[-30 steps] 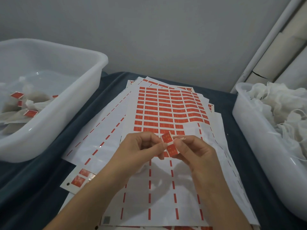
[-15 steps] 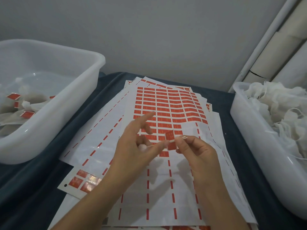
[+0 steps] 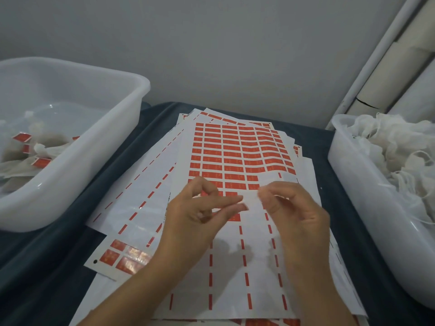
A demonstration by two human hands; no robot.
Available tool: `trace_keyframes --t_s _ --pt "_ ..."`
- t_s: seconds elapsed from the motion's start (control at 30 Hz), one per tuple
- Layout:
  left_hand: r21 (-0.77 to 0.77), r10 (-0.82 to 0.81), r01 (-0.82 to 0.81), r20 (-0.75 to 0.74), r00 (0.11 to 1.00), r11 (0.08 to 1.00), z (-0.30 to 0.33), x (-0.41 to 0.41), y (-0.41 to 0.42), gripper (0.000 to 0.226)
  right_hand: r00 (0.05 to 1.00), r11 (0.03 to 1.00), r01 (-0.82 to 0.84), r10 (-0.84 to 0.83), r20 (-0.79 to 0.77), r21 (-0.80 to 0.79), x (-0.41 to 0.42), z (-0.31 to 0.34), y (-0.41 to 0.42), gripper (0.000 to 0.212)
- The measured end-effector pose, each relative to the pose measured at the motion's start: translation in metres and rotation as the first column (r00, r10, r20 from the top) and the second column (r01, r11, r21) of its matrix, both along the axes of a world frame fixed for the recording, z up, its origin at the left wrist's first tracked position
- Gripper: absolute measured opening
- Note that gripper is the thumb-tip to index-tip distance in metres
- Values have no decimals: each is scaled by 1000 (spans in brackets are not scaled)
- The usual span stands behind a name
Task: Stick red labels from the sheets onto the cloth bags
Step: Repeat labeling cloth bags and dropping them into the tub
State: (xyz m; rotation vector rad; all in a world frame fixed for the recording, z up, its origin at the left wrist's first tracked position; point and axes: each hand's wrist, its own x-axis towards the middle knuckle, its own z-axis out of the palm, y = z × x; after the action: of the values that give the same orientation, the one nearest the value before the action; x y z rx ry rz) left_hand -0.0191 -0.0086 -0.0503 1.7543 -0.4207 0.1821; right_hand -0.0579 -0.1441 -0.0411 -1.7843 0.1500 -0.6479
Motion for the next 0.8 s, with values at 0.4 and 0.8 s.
trace_keyframes --t_s 0.4,0.8 --pt "-425 -245 34 -454 857 905 6 0 0 28 959 918 -237 274 -77 316 4 -6 9 28" --pt "-438 -283 62 -461 841 897 3 -1 0 30 965 911 -230 258 -38 341 5 -9 8 22"
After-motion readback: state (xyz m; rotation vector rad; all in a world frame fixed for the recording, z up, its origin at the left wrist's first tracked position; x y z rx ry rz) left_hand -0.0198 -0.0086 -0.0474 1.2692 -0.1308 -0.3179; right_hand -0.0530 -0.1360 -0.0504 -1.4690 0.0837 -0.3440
